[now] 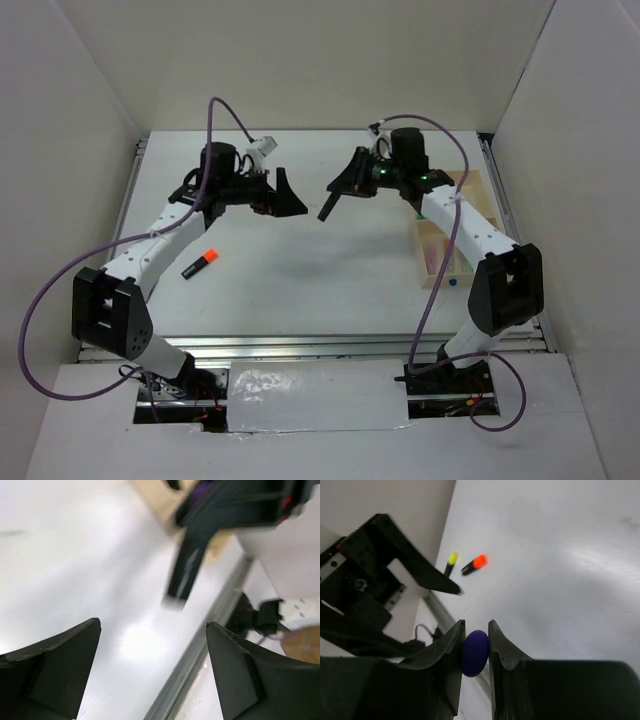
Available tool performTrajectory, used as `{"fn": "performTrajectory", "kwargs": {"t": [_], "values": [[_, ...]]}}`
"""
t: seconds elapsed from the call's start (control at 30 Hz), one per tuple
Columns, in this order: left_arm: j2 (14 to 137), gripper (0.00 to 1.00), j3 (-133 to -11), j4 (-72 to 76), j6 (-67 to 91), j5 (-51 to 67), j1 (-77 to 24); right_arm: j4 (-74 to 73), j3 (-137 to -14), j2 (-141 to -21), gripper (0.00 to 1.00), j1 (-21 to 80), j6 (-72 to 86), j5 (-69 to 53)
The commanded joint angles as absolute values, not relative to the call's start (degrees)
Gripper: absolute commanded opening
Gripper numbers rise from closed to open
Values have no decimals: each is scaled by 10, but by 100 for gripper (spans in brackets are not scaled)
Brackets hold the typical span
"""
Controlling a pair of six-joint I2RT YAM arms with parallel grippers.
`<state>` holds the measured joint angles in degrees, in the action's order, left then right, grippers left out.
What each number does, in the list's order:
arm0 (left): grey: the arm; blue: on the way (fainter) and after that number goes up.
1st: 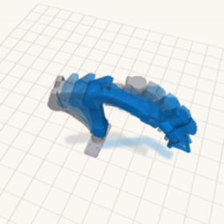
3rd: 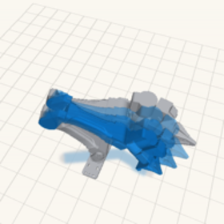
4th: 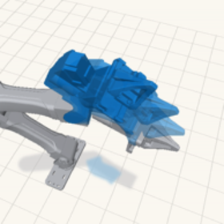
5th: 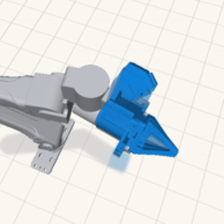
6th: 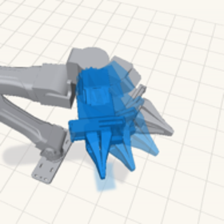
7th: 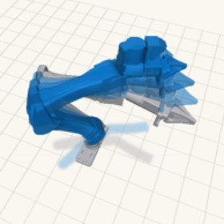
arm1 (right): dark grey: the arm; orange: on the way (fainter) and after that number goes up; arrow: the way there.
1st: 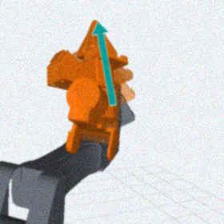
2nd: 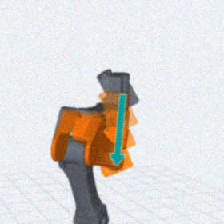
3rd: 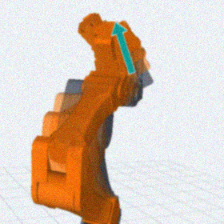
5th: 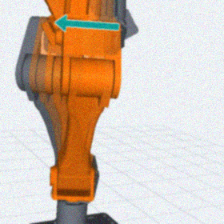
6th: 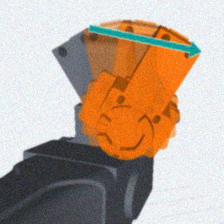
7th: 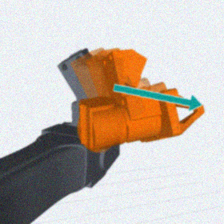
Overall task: Sort the stationery into containers
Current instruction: Pass the stationery from the left arm to the right, then place the stationery into the container
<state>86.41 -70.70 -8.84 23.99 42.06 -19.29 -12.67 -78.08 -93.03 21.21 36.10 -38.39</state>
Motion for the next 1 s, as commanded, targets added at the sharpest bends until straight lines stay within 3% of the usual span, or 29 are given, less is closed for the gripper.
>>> {"fn": "performTrajectory", "kwargs": {"t": [0.0, 0.13, 0.33, 0.5, 0.63, 0.7, 0.8, 0.97], "values": [[848, 99, -768, -197, 203, 338, -132, -134, -792, -886, 0, 124, 314, -357], [860, 99, -808, -307, 72, 230, -56, -168, -794, -857, 0, 34, 166, -238], [776, 99, -721, -279, -51, 91, 24, -153, -780, -873, 5, -58, 58, -147], [752, 99, -692, -357, -170, 174, 135, -156, -818, -951, 5, -97, 45, -139], [776, 99, -719, -516, -377, 273, 221, -192, -854, -1010, 29, -105, 35, -134], [821, 97, -759, -588, -496, 298, 265, -210, -863, -1037, 36, -107, 32, -127], [882, 94, -807, -706, -626, 327, 336, -225, -860, -1049, 58, -116, 31, -123], [942, 84, -807, -702, -650, 286, 391, -247, -851, -1027, 71, -121, 33, -128]]}}
